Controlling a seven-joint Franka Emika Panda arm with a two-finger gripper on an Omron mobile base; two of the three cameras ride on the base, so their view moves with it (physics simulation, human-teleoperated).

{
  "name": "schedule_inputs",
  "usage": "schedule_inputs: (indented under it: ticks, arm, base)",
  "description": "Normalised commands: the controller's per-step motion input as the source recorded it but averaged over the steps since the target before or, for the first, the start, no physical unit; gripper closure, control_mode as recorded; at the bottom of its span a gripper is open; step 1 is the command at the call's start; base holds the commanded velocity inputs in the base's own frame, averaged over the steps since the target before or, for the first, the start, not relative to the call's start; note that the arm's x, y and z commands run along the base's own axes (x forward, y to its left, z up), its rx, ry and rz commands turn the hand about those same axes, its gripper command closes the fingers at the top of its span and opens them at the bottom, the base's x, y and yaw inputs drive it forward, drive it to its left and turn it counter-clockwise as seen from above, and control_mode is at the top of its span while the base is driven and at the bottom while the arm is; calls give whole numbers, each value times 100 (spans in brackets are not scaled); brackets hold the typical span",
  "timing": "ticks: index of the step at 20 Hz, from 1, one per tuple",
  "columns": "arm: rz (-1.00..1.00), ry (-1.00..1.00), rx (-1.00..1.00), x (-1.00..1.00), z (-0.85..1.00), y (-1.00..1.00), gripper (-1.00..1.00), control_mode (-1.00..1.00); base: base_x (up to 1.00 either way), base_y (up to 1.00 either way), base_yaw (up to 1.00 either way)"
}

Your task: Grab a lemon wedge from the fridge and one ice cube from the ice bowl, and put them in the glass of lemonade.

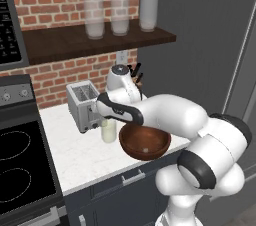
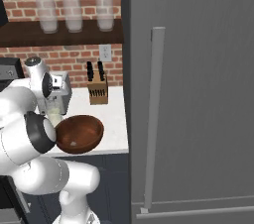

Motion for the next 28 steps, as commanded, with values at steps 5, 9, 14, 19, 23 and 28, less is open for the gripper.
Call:
schedule_inputs:
  ticks: [5,9,14,19,23,28]
  arm:
    - [6,0,0,0,-2,0,100,-100]
    - [4,0,0,0,-12,0,100,-100]
    - [4,0,0,0,-19,0,100,-100]
    - [4,-1,0,0,-5,0,100,-100]
    - [5,-1,0,0,0,0,100,-100]
    - [5,0,1,0,1,0,100,-100]
  base:
    - [0,0,0]
    - [0,0,0]
    - [0,0,0]
    - [0,0,0]
    - [0,0,0]
    - [0,0,0]
